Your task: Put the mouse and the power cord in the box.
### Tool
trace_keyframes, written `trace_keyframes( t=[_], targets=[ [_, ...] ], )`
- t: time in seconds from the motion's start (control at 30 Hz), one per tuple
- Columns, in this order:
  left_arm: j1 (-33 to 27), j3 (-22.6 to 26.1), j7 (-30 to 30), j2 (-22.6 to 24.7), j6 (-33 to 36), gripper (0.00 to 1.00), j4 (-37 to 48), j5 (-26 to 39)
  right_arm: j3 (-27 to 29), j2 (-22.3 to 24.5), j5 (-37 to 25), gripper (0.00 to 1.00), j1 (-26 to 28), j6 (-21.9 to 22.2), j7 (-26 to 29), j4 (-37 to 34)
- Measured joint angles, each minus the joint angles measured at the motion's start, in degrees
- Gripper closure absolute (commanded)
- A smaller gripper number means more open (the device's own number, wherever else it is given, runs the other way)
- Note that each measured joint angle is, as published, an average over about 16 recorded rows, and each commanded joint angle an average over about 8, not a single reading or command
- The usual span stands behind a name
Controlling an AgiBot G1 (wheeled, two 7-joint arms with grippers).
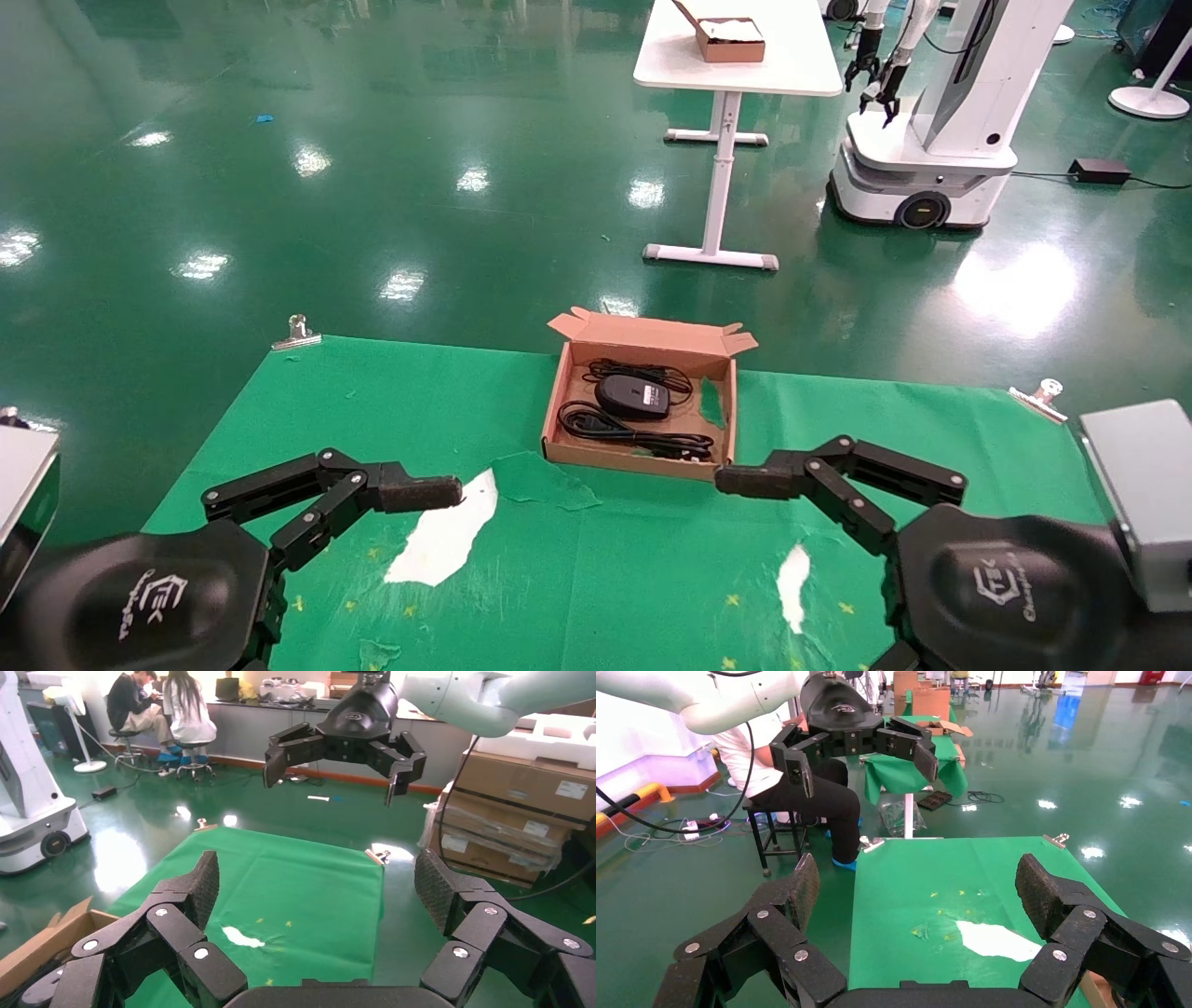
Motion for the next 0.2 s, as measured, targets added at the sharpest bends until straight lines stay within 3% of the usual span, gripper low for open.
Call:
trace_keyframes(
  t=[0.2],
  targets=[
    [-0.2,0.3,0.2,0.2,-0.4,0.00,0.4,0.2,0.0,0.0,0.0,0.00,0.0,0.0,0.0,0.0]
  ],
)
